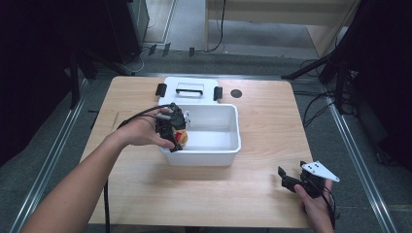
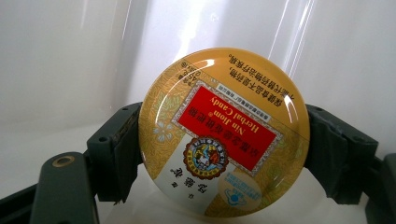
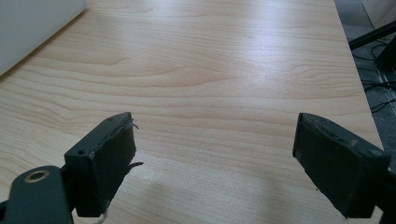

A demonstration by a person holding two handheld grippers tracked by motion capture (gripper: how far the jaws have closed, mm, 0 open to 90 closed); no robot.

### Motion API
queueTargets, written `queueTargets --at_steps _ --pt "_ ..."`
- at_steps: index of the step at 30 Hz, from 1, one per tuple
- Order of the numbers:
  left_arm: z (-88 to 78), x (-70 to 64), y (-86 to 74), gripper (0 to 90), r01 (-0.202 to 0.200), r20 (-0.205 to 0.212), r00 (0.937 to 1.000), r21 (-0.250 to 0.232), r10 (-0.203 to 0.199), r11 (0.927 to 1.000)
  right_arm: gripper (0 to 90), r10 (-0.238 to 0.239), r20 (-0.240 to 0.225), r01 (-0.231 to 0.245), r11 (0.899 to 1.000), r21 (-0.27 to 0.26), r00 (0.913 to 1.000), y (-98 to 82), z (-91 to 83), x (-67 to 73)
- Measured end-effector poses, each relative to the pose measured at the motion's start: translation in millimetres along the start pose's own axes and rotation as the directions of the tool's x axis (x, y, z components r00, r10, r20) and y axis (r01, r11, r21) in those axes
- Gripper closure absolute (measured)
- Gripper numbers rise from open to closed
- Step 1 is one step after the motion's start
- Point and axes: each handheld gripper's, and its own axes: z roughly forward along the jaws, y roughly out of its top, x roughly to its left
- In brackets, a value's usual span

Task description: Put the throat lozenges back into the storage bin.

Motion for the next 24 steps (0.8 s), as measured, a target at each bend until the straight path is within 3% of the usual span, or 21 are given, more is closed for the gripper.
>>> queueTargets --at_steps 19,24 --pt "4.3 0.8 2.0 17.2 0.007 -0.015 0.9999 0.042 -0.006 0.9991 12.9 0.000 -0.002 0.000 1.000 0.001 1.0000 0.0 0.0 -0.1" --pt "4.3 0.6 1.0 16.8 0.005 -0.021 0.9998 0.034 -0.005 0.9994 13.0 0.000 -0.001 0.000 1.000 0.001 1.0000 0.0 0.0 0.0"
